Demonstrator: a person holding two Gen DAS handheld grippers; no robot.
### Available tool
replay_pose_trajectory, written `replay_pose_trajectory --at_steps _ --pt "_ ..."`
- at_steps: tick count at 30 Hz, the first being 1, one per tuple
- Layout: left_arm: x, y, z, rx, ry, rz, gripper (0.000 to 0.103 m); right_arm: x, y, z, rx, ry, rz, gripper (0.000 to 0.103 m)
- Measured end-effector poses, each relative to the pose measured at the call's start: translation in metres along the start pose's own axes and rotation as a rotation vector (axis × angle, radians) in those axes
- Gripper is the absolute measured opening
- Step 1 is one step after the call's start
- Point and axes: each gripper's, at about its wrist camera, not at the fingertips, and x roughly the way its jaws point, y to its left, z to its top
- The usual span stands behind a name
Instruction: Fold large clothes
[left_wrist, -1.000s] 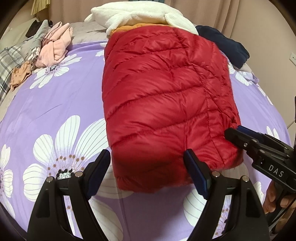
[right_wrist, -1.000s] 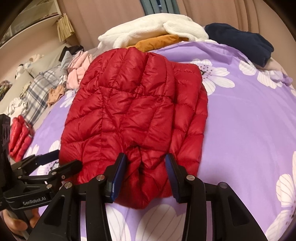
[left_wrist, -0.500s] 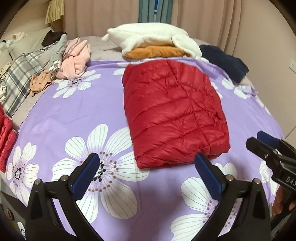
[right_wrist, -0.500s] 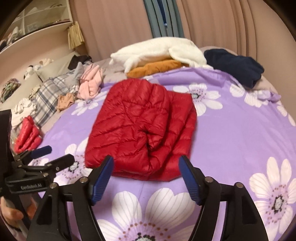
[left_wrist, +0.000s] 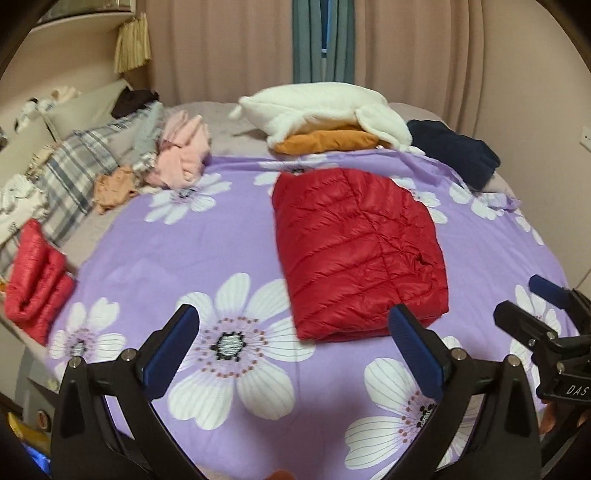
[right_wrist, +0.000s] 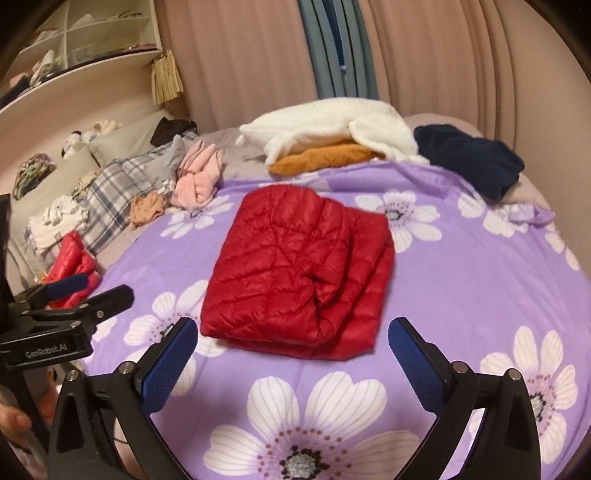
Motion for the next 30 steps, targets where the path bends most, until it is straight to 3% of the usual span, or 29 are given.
replay_pose_trajectory --at_steps 4,7,30 --pt "-0.008 0.0 -0.003 0.009 -0.004 0.011 0.103 -0.006 0.002 0.002 -0.009 -0.032 -0.026 0.102" --pt "-0.005 -0.002 -0.006 0.01 0.014 0.008 0.103 0.005 0.001 0.0 -0.001 0.002 -0.075 0.102" --pt "-0.002 -0.004 -0.005 0.009 0.024 0.041 0.103 -0.002 0.007 0.003 0.002 -0.008 -0.038 0.102"
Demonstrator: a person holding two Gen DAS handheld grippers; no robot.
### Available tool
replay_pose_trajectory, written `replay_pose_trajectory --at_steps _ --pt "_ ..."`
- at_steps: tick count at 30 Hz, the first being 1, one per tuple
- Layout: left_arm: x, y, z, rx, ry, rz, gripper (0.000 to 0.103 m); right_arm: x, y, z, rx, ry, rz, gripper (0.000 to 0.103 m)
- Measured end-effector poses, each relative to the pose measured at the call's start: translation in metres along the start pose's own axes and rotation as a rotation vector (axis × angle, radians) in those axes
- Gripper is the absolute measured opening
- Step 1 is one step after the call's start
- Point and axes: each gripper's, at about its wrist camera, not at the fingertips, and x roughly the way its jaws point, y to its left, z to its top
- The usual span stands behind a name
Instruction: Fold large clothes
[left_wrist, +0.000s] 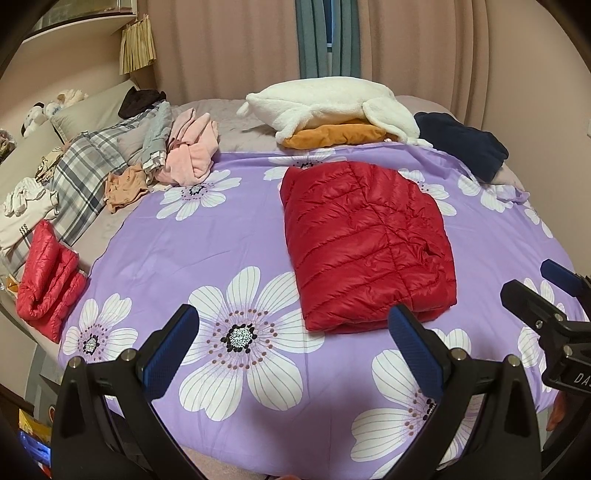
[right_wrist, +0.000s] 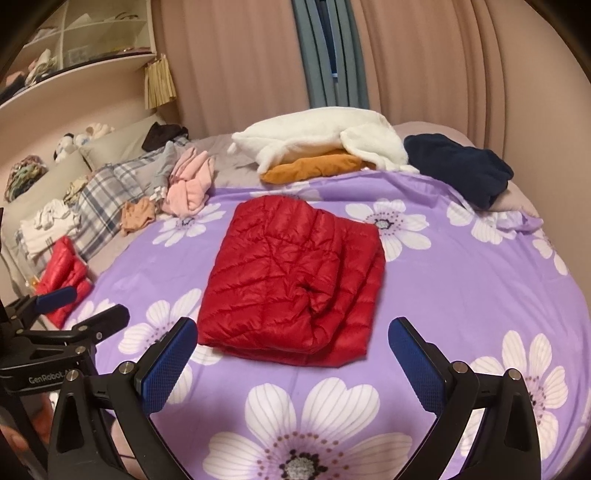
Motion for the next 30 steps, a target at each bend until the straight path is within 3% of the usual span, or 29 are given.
replay_pose_trajectory --at_steps 30 --pt "-0.0013 -0.0054 0.0049 0.003 -0.002 0.009 0.103 0.0011 -0.001 -0.0011 -0.003 0.005 0.002 0.102"
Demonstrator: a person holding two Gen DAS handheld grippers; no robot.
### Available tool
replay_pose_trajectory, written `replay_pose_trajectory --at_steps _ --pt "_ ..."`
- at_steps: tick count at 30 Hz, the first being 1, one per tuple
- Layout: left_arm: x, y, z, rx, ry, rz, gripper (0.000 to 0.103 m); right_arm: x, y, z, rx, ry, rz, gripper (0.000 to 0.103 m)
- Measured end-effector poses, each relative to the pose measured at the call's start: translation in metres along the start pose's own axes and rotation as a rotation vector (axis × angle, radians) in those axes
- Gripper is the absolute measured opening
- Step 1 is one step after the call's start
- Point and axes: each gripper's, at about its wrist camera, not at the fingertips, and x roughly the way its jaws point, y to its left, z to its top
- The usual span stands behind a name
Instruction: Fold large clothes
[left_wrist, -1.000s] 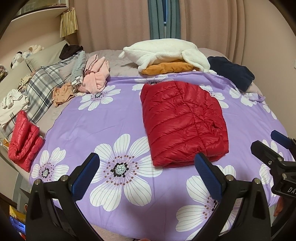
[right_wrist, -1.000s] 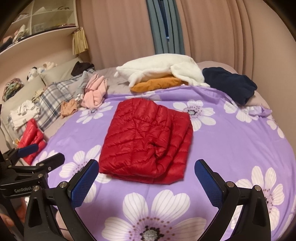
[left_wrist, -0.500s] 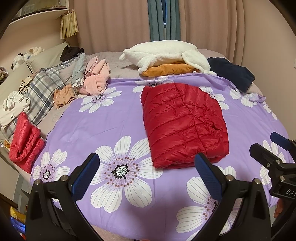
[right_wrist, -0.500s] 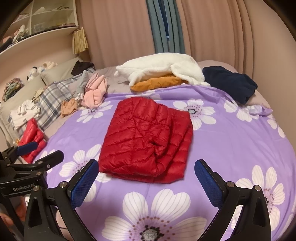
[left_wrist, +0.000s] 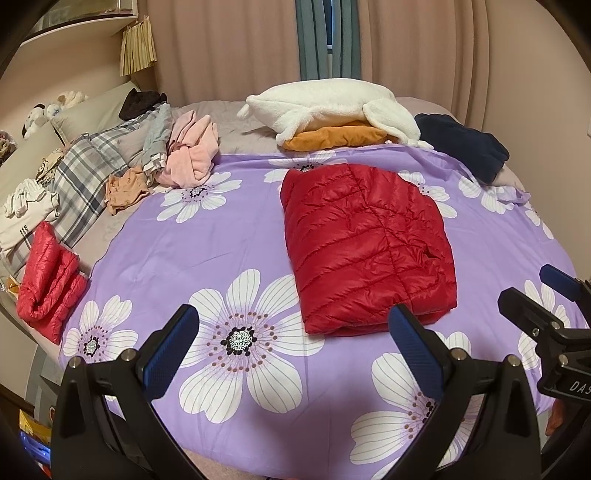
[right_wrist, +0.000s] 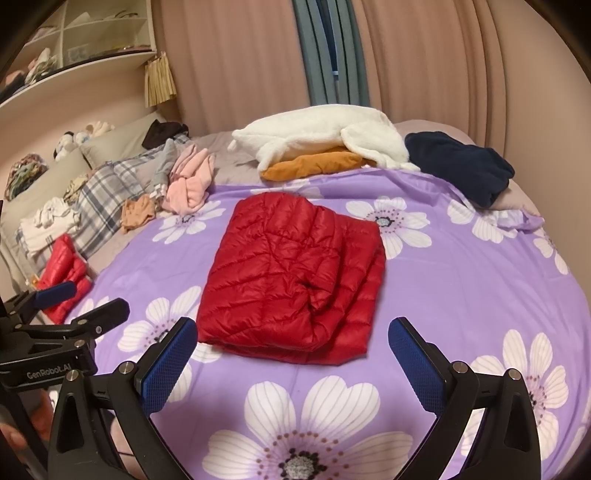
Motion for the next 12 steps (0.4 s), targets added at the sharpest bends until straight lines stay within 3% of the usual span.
replay_pose_trajectory --at_steps 12 --pt "0.0013 -0.003 0.0005 -0.015 0.002 0.004 0.103 0.0003 -0.0007 0.0004 0.0 0.0 0.002 0.102"
